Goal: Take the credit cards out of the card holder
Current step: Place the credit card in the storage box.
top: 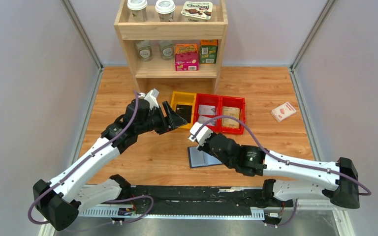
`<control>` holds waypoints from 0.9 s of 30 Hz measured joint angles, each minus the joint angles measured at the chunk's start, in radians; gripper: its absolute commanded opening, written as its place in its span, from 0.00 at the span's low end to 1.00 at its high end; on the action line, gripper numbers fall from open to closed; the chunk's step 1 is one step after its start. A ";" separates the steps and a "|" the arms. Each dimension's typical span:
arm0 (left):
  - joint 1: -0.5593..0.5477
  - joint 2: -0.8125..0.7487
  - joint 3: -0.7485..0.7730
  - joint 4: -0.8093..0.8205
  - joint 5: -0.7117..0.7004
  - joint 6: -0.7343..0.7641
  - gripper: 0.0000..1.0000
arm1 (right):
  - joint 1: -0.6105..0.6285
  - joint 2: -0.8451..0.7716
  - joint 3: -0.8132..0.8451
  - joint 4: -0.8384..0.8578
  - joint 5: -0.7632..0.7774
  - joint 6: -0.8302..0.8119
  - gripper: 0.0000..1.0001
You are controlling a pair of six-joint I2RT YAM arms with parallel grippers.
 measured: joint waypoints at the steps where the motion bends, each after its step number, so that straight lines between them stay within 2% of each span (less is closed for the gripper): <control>1: 0.000 0.003 -0.003 0.008 0.005 -0.014 0.71 | 0.019 0.004 -0.005 0.019 0.022 -0.021 0.00; 10: 0.000 0.048 -0.011 0.073 0.040 -0.122 0.71 | 0.138 0.077 -0.011 0.161 0.187 -0.190 0.00; 12: 0.000 0.058 -0.012 0.088 0.053 -0.136 0.68 | 0.151 0.090 -0.011 0.182 0.207 -0.212 0.00; 16: 0.000 0.076 -0.041 0.137 0.084 -0.166 0.53 | 0.171 0.125 -0.011 0.224 0.243 -0.257 0.00; 19: 0.000 0.089 -0.074 0.159 0.102 -0.185 0.38 | 0.182 0.150 -0.011 0.251 0.267 -0.285 0.00; 20: -0.001 0.091 -0.083 0.162 0.107 -0.191 0.29 | 0.183 0.155 -0.012 0.258 0.273 -0.292 0.00; 21: -0.001 0.092 -0.090 0.164 0.111 -0.195 0.25 | 0.185 0.159 -0.012 0.264 0.277 -0.300 0.00; 22: -0.002 0.092 -0.096 0.165 0.114 -0.200 0.16 | 0.185 0.162 -0.013 0.271 0.282 -0.306 0.00; 23: -0.002 0.092 -0.100 0.168 0.117 -0.203 0.11 | 0.185 0.164 -0.013 0.273 0.283 -0.309 0.00; 24: -0.003 0.092 -0.100 0.174 0.114 -0.206 0.00 | 0.186 0.166 -0.015 0.276 0.283 -0.312 0.00; 27: -0.003 0.090 -0.101 0.191 0.111 -0.212 0.00 | 0.189 0.175 -0.018 0.282 0.286 -0.322 0.04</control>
